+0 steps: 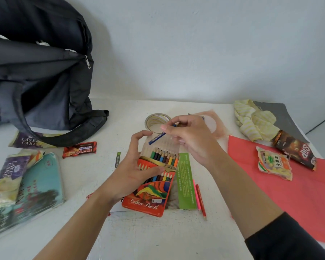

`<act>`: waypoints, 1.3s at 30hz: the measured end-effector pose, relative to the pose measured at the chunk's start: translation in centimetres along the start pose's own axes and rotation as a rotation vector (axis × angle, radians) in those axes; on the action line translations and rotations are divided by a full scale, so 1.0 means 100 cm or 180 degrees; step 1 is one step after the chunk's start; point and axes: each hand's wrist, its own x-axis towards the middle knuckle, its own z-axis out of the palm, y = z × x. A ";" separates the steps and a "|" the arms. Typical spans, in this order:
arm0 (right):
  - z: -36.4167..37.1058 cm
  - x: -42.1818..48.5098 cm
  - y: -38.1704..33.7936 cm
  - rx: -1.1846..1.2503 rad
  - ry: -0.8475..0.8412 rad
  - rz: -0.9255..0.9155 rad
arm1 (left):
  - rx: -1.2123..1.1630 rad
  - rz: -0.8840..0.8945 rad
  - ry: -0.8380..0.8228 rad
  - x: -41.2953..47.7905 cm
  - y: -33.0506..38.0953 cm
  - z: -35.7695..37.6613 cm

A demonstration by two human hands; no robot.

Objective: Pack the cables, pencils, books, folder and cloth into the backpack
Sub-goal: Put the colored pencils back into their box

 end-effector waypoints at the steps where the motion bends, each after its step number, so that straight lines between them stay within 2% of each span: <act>1: 0.001 0.000 0.001 -0.0149 -0.0037 -0.0025 | -0.0008 -0.0015 -0.0003 0.000 0.000 -0.001; 4: 0.008 0.001 0.002 -0.0691 -0.0197 -0.0059 | 0.0061 0.0002 -0.0028 0.000 0.001 -0.001; 8: 0.015 0.001 0.001 -0.1038 -0.0275 -0.0123 | 0.0138 0.0046 -0.0015 0.003 0.000 -0.001; 13: 0.015 -0.002 0.009 -0.1170 -0.0496 -0.0230 | 0.0159 0.0158 0.0091 0.008 -0.001 0.000; 19: 0.004 -0.007 0.017 -0.1368 -0.0366 -0.0699 | 0.0084 0.0161 -0.0022 0.012 0.002 0.006; 22: -0.006 -0.014 0.023 -0.0942 0.0133 -0.0808 | 0.0037 0.0130 -0.0049 0.014 0.002 0.009; 24: -0.020 -0.019 0.030 -0.0762 0.0630 -0.0662 | -0.0029 0.0059 -0.0011 0.015 0.001 0.010; 26: -0.038 -0.025 0.038 -0.1162 0.0774 -0.0270 | -0.0056 -0.0019 0.0065 0.016 -0.001 0.011; 29: -0.064 -0.037 0.051 -0.2138 0.0033 0.0694 | 0.0015 -0.0124 0.0242 0.018 -0.005 0.012; 32: -0.072 -0.052 0.059 -0.2582 -0.0798 0.1314 | 0.0017 -0.0215 0.0345 0.019 -0.010 0.013; 39: -0.066 -0.055 0.072 -0.2724 -0.0869 0.1259 | -0.0042 -0.0278 0.0309 0.017 -0.015 0.020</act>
